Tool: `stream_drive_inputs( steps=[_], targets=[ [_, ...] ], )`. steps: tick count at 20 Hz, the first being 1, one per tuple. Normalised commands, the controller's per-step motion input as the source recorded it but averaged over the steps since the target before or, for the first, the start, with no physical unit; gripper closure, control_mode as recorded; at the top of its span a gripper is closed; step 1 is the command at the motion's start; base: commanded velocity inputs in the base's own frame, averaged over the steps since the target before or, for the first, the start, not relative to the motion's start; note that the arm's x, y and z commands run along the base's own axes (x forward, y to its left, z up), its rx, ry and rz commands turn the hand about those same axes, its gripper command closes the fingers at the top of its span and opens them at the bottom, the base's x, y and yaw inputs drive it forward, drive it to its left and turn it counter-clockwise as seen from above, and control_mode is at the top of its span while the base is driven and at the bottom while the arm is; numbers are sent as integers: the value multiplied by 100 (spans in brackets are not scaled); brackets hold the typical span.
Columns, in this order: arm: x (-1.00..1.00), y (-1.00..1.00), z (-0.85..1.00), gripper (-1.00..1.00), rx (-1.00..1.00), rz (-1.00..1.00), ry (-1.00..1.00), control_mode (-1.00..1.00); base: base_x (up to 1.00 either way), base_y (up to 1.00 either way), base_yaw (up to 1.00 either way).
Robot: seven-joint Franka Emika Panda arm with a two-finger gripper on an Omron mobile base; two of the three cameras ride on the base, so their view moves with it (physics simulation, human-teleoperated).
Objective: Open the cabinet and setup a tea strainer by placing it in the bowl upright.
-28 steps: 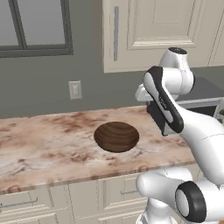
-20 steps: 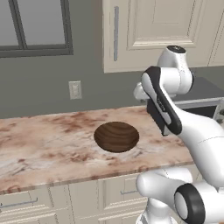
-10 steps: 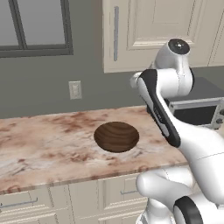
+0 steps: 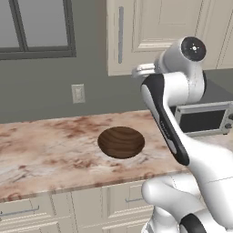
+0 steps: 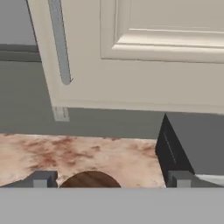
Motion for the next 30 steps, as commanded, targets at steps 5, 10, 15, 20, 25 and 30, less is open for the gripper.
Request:
stream_drive_inputs(
  steps=[5, 10, 15, 20, 25, 30],
  targets=[
    [-4, 6, 44, -100, 10, 0, -1, -100, 0, 0, 0],
    [-1, 7, 43, -100, 9, 0, 0, -100, 0, 0, 0],
    [0, 13, 13, -100, 1, 0, 0, -100, 0, 0, 0],
    [6, 30, 0, -100, -1, 1, 0, -100, 0, 0, 0],
    [31, 32, 0, -100, -4, 5, 0, -100, 0, 0, 0],
    [76, 28, 0, -100, -7, -4, 0, -100, 0, 0, 0]
  ],
)
